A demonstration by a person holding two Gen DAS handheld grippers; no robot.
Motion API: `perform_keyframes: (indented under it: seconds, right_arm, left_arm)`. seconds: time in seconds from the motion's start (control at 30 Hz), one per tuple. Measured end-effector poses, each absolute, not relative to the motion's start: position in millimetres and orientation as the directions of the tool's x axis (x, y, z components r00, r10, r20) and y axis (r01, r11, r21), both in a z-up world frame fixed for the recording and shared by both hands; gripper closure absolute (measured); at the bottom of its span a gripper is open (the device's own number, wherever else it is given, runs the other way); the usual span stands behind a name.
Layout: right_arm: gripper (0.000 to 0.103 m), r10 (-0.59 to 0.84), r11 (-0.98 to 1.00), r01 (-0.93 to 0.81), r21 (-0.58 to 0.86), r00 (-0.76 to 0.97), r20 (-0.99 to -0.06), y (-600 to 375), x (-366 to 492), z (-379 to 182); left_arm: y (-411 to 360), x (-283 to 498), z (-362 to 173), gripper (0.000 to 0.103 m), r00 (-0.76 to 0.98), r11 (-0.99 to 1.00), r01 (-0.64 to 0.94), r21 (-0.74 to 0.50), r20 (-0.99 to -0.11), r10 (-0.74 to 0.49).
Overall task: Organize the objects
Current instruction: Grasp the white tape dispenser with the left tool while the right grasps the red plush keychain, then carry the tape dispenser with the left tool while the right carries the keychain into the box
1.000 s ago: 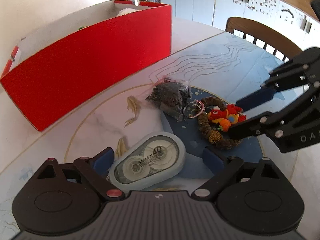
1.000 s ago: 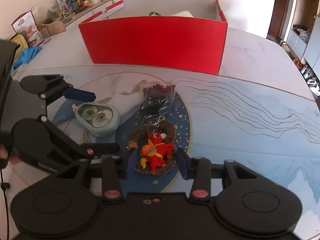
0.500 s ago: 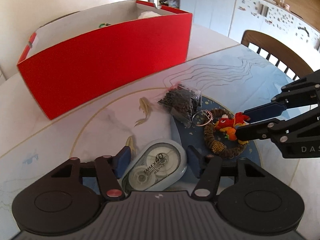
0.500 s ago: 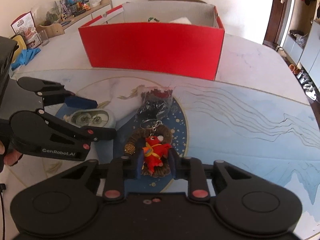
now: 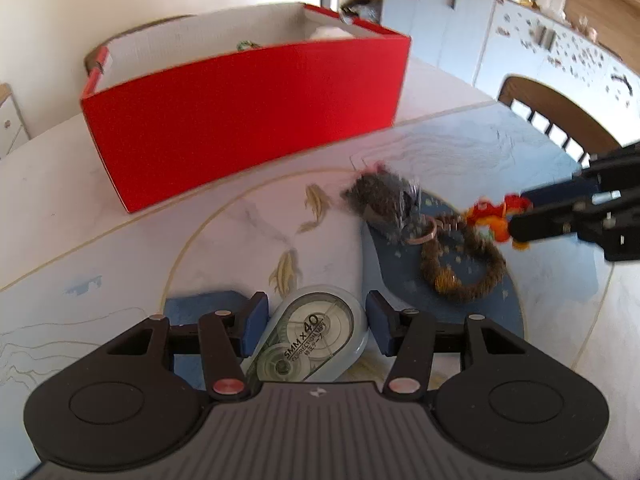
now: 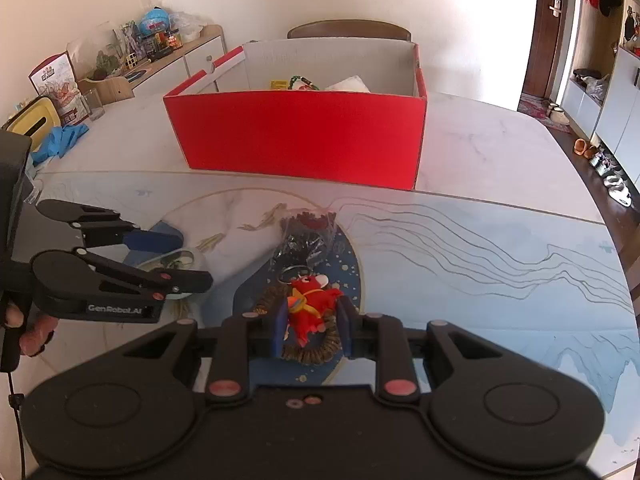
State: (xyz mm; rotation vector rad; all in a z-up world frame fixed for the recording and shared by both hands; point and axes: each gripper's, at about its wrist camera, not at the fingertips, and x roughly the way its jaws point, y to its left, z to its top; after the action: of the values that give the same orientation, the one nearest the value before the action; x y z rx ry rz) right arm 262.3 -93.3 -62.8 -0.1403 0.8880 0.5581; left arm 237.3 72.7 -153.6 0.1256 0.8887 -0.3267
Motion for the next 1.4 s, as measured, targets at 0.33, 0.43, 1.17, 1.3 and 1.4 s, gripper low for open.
perform_keyframes:
  seconds: [0.33, 0.43, 1.17, 1.3, 1.4]
  right_arm:
    - [0.078, 0.427, 0.844, -0.515, 0.151, 0.472, -0.771, -98, 259, -61]
    - [0.078, 0.431, 0.840, -0.521, 0.153, 0.467, -0.772, -98, 258, -60]
    - [0.079, 0.445, 0.820, -0.562, 0.110, 0.504, -0.740, -88, 255, -23]
    - [0.090, 0.446, 0.811, -0.578, 0.084, 0.520, -0.729, -83, 259, -3]
    - [0.092, 0.452, 0.804, -0.592, 0.064, 0.538, -0.712, -80, 260, 8]
  left_arm:
    - [80, 235, -160, 0.031, 0.537, 0.900, 0.436, 0.023, -0.809, -0.239]
    - [83, 235, -160, 0.031, 0.531, 0.893, 0.449, 0.016, -0.809, -0.253]
    - [91, 233, -131, 0.045, 0.582, 0.961, 0.262, -0.092, -0.779, -0.234]
    - [94, 239, -109, 0.045, 0.613, 0.969, 0.222, -0.113, -0.756, -0.229]
    - [96, 241, -93, 0.045, 0.631, 0.968, 0.212, -0.133, -0.738, -0.240]
